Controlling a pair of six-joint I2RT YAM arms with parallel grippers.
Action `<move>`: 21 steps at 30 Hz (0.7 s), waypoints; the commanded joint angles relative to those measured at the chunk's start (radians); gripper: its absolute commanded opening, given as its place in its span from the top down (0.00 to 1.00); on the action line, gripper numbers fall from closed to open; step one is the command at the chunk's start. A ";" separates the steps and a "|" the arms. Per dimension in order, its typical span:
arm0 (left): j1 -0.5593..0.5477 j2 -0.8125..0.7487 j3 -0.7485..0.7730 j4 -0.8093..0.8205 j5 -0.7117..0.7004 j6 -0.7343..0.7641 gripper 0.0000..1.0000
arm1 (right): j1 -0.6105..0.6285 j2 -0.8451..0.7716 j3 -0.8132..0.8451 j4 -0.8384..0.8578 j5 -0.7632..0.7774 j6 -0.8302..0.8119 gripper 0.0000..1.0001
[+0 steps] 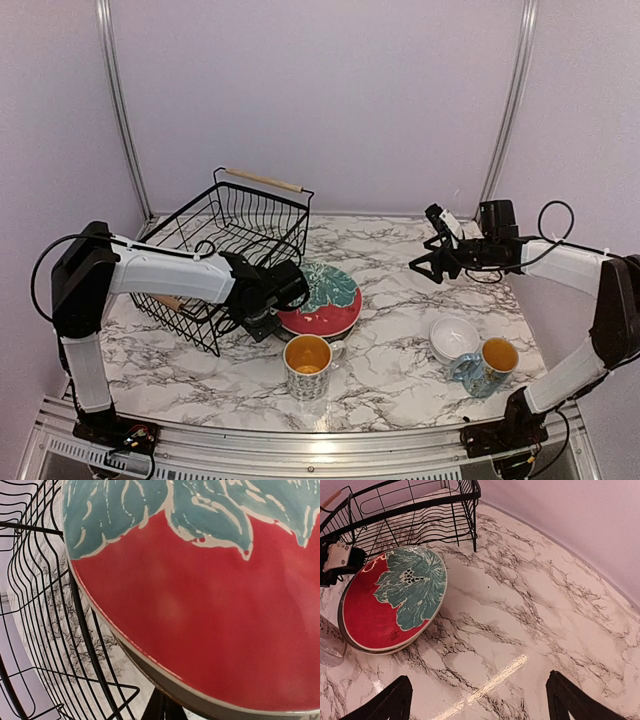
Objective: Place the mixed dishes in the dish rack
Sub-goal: Move the plate to the center of the board.
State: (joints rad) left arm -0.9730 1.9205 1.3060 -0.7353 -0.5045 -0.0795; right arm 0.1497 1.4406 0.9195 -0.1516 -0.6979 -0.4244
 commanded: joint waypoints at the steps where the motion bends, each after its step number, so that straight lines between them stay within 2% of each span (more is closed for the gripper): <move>1: 0.031 0.037 -0.010 0.103 -0.007 0.012 0.97 | -0.010 -0.019 0.048 -0.026 -0.011 -0.017 0.09; 6: 0.047 0.035 -0.038 0.206 -0.011 0.050 0.99 | -0.014 -0.013 0.048 -0.028 -0.009 -0.020 0.09; 21: 0.050 0.090 0.000 0.301 0.262 0.146 1.00 | -0.028 -0.007 0.047 -0.019 0.018 -0.013 0.09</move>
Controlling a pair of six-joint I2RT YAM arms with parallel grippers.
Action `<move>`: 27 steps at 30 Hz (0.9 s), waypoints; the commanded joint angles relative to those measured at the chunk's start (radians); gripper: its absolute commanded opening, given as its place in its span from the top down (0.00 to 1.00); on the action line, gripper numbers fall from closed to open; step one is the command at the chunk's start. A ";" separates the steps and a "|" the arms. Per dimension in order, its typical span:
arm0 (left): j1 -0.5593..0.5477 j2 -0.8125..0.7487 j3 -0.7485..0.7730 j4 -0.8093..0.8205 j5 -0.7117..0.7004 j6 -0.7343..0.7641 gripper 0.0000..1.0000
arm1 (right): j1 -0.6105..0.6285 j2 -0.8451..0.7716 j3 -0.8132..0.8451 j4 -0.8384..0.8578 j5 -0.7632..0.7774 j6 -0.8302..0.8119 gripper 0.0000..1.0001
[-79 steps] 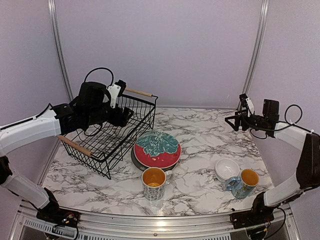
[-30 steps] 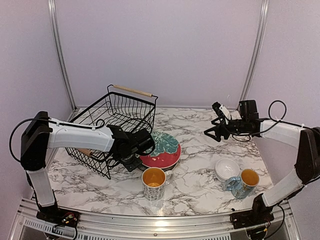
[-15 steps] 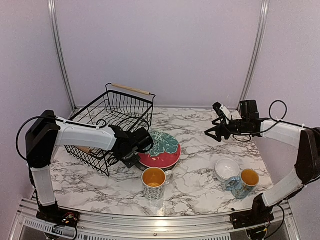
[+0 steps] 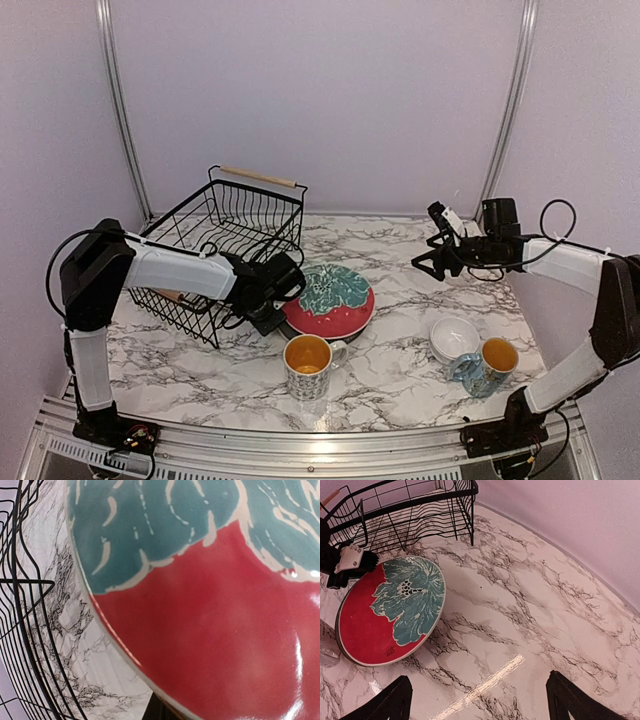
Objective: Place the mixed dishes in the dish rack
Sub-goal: Move the plate to the center of the board.
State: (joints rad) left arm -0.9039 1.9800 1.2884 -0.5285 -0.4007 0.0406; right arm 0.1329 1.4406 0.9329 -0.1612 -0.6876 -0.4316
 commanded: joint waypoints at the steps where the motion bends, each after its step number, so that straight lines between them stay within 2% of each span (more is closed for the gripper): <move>1: -0.021 0.031 0.020 0.101 0.171 0.024 1.00 | -0.011 -0.006 0.035 -0.011 0.008 -0.006 0.09; 7: -0.050 0.051 0.079 0.126 0.241 0.022 1.00 | -0.013 -0.006 0.038 -0.013 0.016 -0.009 0.09; 14: -0.061 0.154 0.245 0.127 0.269 0.032 1.00 | -0.041 -0.016 0.038 -0.013 -0.003 0.001 0.09; 27: -0.073 0.457 0.776 0.066 0.327 0.075 1.00 | -0.121 -0.023 0.052 -0.009 -0.051 0.059 0.07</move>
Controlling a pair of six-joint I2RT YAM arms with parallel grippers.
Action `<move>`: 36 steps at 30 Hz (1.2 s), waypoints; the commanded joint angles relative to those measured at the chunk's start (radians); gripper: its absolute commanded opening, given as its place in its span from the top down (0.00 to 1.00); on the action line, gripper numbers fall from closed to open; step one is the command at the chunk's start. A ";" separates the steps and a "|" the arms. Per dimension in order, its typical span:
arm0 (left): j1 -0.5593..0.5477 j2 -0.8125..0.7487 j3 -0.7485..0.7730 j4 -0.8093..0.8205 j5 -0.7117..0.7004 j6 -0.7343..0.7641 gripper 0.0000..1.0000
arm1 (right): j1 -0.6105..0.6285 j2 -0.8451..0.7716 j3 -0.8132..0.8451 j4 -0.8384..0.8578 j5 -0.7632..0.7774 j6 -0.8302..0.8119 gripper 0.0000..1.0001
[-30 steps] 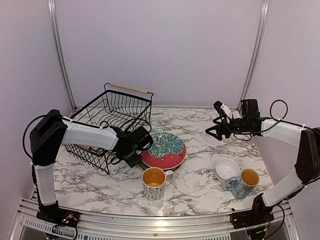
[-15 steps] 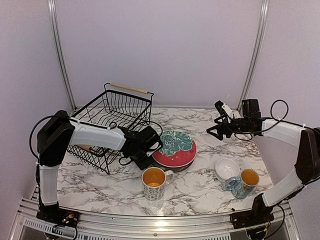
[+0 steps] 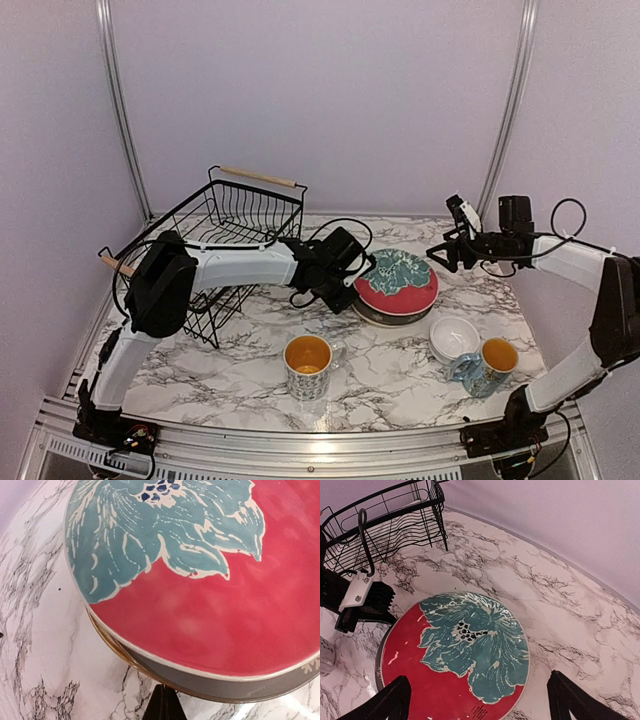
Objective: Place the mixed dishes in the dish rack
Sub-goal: Move the plate to the center of the board, then move the dish rack to the center of the board.
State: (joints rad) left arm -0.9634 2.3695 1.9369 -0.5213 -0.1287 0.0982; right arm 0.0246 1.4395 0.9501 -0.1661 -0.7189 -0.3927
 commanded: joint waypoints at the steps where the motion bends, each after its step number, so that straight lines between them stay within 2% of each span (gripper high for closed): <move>1: -0.014 0.088 0.158 0.062 0.070 0.009 1.00 | -0.012 -0.022 0.035 -0.004 -0.017 0.019 0.07; 7: -0.021 0.138 0.248 0.085 0.098 -0.014 1.00 | -0.012 -0.019 0.035 -0.004 -0.010 0.017 0.07; 12: -0.016 0.032 0.206 -0.029 0.005 0.007 0.97 | -0.013 -0.019 0.035 -0.008 -0.013 0.012 0.07; 15: -0.017 -0.122 0.113 -0.086 -0.009 0.016 0.85 | -0.012 -0.019 0.038 -0.012 -0.022 0.007 0.07; 19: -0.029 -0.375 0.017 -0.209 -0.028 0.008 0.59 | -0.012 -0.014 0.045 -0.029 -0.030 -0.002 0.07; 22: -0.038 -0.528 -0.013 -0.374 -0.034 0.039 0.40 | -0.013 -0.015 0.045 -0.033 -0.040 -0.006 0.07; 23: -0.038 -0.593 -0.055 -0.396 -0.053 0.050 0.34 | -0.013 -0.015 0.047 -0.035 -0.045 -0.009 0.07; 25: -0.039 -0.764 -0.243 -0.341 -0.109 0.069 0.19 | -0.012 -0.011 0.052 -0.045 -0.053 -0.012 0.07; 27: -0.038 -0.871 -0.327 -0.370 -0.239 0.078 0.13 | -0.013 -0.008 0.056 -0.053 -0.056 -0.017 0.08; 29: -0.038 -0.929 -0.370 -0.458 -0.327 0.058 0.12 | -0.013 -0.008 0.056 -0.054 -0.057 -0.020 0.07; 36: -0.038 -1.022 -0.549 -0.632 -0.308 -0.032 0.12 | -0.012 -0.012 0.055 -0.056 -0.065 -0.020 0.07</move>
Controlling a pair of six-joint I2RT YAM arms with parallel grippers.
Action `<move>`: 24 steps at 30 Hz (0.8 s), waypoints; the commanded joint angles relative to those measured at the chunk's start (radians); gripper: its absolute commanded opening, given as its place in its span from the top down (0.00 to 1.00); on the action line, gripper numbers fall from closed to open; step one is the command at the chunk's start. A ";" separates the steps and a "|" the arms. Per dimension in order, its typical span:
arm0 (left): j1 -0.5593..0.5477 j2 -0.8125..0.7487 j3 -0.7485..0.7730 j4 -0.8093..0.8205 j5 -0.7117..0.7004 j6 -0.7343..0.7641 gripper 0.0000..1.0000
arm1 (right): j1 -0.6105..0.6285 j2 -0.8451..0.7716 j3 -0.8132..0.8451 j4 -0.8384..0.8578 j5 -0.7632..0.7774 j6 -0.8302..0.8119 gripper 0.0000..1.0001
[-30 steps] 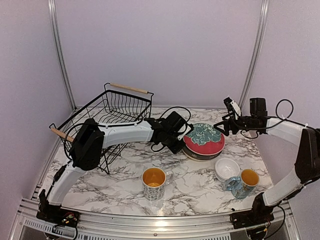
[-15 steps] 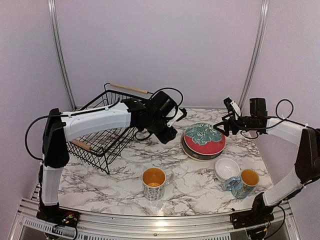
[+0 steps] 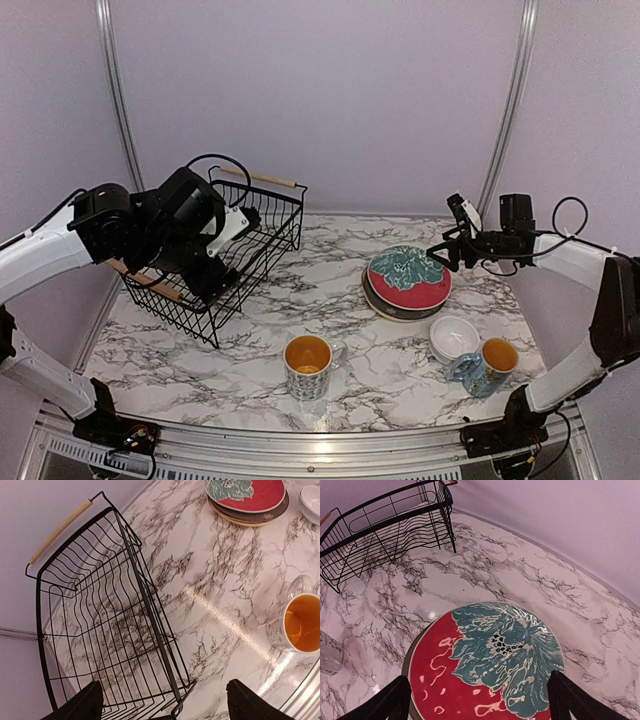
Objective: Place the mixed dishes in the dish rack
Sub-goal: Move the dish rack to the center of the board.
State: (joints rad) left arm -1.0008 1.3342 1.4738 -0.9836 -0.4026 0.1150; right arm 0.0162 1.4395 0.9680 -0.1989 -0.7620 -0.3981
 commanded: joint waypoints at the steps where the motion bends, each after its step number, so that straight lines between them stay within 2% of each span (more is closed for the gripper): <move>1: -0.001 0.012 -0.111 -0.178 -0.053 -0.055 0.12 | -0.005 -0.014 0.039 -0.025 -0.024 -0.016 0.07; 7: 0.001 0.046 -0.213 -0.177 -0.198 -0.043 0.11 | -0.004 -0.029 0.040 -0.029 -0.034 -0.021 0.08; 12: 0.001 0.107 -0.218 -0.171 -0.292 -0.027 0.12 | -0.004 -0.018 0.042 -0.033 -0.042 -0.021 0.07; 20: 0.001 0.199 -0.167 -0.140 -0.299 0.007 0.25 | -0.004 -0.004 0.054 -0.054 -0.047 -0.027 0.08; 24: 0.001 0.264 -0.104 -0.140 -0.231 0.005 0.32 | -0.004 -0.008 0.052 -0.052 -0.044 -0.026 0.08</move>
State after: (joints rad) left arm -1.0042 1.5394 1.2991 -1.1469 -0.6617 0.1181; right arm 0.0162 1.4376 0.9852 -0.2333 -0.7959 -0.4164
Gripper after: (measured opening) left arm 0.708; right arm 0.923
